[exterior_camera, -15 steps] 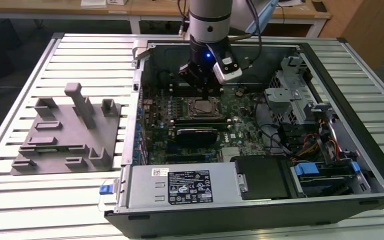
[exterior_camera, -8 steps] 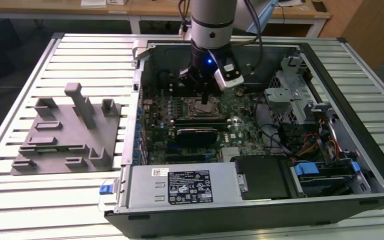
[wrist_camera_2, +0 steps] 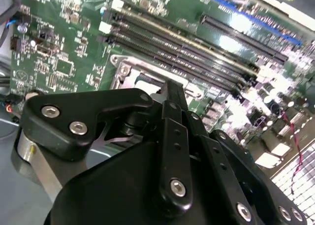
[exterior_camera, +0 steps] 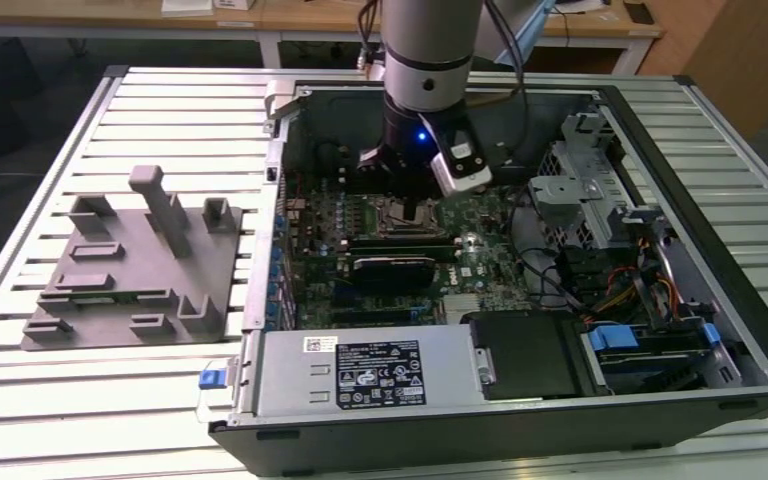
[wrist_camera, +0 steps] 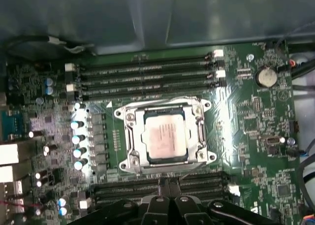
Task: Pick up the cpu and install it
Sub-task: 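Install the second cpu locking lever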
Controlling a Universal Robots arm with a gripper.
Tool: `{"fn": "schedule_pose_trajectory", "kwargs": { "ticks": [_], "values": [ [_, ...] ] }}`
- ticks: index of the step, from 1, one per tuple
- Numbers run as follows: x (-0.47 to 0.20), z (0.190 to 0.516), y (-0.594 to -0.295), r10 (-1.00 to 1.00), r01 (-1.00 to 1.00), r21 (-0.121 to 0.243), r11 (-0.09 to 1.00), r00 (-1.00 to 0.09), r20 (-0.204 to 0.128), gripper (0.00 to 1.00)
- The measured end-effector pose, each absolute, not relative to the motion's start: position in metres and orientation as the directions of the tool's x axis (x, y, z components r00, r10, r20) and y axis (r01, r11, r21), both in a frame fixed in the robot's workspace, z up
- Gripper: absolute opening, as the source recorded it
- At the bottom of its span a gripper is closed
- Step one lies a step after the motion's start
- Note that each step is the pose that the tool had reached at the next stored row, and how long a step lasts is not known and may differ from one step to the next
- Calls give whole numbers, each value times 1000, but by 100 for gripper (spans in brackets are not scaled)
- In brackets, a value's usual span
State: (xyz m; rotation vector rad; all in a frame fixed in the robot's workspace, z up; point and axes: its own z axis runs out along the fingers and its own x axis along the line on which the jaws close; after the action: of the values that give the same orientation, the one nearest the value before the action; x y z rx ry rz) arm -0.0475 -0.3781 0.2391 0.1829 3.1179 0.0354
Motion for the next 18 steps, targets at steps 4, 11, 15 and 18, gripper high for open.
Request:
{"fn": "schedule_pose_trajectory", "kwargs": {
  "ticks": [4, 11, 15, 18],
  "values": [
    [-48, 238, -380, 117, 117, 24, 993, -993, -16, 11],
    [-48, 237, -380, 116, 116, 24, 993, -993, -17, 11],
    [-49, 234, -381, 112, 111, 24, 994, -994, -17, 11],
    [-51, 231, -381, 103, 103, 25, 994, -995, -18, 11]
  ]
}}
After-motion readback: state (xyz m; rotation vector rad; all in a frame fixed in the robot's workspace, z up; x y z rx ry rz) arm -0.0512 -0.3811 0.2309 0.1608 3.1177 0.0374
